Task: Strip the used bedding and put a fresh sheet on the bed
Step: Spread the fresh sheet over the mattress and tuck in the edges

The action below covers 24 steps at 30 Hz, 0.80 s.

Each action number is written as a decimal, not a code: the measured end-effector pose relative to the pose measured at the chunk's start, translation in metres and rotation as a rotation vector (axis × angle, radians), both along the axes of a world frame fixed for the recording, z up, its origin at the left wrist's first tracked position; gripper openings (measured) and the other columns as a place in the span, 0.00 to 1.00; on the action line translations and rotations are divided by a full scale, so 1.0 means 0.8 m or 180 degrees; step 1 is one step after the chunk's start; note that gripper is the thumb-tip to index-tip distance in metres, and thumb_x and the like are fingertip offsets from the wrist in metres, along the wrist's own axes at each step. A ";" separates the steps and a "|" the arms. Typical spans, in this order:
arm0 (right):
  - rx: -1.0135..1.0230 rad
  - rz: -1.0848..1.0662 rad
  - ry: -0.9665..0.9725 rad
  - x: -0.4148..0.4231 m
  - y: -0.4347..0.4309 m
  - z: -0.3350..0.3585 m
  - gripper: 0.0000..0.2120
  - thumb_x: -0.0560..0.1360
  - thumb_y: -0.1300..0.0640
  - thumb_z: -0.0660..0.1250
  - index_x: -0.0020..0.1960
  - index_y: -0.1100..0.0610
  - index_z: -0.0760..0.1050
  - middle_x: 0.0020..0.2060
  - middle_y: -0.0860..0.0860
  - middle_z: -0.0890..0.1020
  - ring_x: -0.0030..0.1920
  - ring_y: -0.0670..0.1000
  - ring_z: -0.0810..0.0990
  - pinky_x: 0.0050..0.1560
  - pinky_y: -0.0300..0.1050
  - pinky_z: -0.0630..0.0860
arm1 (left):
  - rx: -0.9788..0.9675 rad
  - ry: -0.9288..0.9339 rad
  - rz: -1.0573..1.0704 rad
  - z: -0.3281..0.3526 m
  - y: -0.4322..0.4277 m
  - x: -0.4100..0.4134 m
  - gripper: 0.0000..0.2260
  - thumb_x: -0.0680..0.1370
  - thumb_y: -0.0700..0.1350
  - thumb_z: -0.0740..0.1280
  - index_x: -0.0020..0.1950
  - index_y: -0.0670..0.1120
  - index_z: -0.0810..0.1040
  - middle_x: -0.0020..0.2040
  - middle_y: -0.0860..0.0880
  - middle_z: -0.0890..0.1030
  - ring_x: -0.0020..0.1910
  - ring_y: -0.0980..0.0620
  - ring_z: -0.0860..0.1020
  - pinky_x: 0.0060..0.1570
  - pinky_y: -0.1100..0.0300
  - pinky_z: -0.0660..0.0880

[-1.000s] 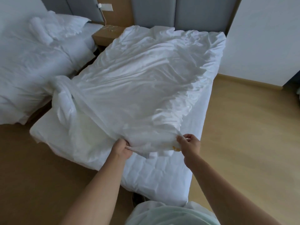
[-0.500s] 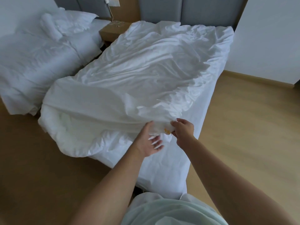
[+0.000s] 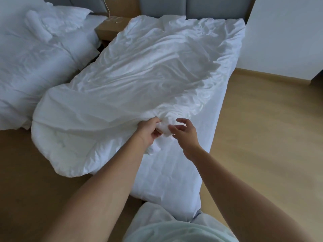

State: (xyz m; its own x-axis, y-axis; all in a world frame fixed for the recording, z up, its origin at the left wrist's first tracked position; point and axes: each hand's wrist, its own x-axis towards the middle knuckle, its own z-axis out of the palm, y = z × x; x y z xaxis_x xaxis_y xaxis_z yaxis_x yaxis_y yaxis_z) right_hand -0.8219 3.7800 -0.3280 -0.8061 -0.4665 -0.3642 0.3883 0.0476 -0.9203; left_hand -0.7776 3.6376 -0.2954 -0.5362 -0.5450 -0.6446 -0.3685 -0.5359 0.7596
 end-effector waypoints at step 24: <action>0.1192 0.1051 0.0835 -0.028 -0.427 -0.069 0.19 0.74 0.63 0.60 0.64 0.56 0.75 0.54 0.57 0.83 0.54 0.62 0.79 0.53 0.54 0.77 | 0.0878 -0.0298 0.0383 0.014 -0.439 -0.112 0.13 0.81 0.41 0.56 0.46 0.39 0.79 0.42 0.42 0.80 0.41 0.47 0.77 0.37 0.56 0.78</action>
State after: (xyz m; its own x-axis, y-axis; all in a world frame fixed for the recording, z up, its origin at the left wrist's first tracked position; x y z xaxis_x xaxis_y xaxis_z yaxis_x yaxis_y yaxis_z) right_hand -0.8439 3.4380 -0.3832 -0.7251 -0.5868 -0.3604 0.0577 0.4697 -0.8810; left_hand -0.8671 3.2866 -0.2843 -0.4098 -0.3986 -0.8205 -0.3516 -0.7610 0.5452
